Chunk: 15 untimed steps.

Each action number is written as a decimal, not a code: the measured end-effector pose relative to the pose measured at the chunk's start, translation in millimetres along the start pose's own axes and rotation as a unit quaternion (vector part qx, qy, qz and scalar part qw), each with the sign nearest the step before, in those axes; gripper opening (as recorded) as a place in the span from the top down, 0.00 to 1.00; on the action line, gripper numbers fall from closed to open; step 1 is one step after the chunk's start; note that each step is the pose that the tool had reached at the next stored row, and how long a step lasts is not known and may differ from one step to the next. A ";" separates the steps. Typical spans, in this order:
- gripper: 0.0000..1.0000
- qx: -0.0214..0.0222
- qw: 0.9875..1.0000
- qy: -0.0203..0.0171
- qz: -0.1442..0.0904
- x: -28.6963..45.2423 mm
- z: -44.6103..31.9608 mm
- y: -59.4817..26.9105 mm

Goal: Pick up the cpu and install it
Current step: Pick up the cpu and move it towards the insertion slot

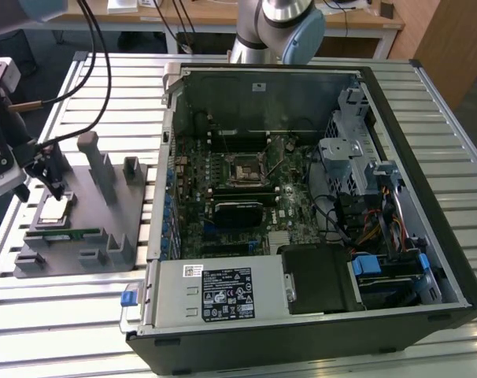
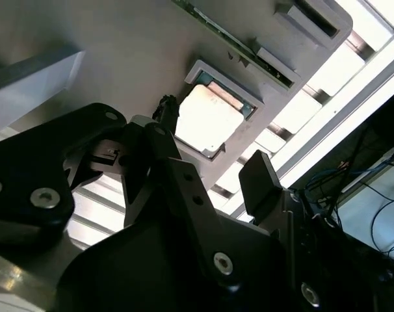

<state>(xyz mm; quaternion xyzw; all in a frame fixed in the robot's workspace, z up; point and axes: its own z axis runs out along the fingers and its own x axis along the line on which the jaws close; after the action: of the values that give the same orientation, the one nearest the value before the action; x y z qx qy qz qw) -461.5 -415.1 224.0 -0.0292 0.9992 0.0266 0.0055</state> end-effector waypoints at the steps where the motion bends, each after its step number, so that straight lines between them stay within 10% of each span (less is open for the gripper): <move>1: 0.35 0.000 1.000 0.000 0.003 -0.1 1.8 0.0; 15: 0.35 0.000 1.000 -0.001 0.023 0.0 23.4 3.8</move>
<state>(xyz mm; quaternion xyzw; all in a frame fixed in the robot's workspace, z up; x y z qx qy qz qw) -461.5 -410.1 200.8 -0.0059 0.9996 0.0264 0.0061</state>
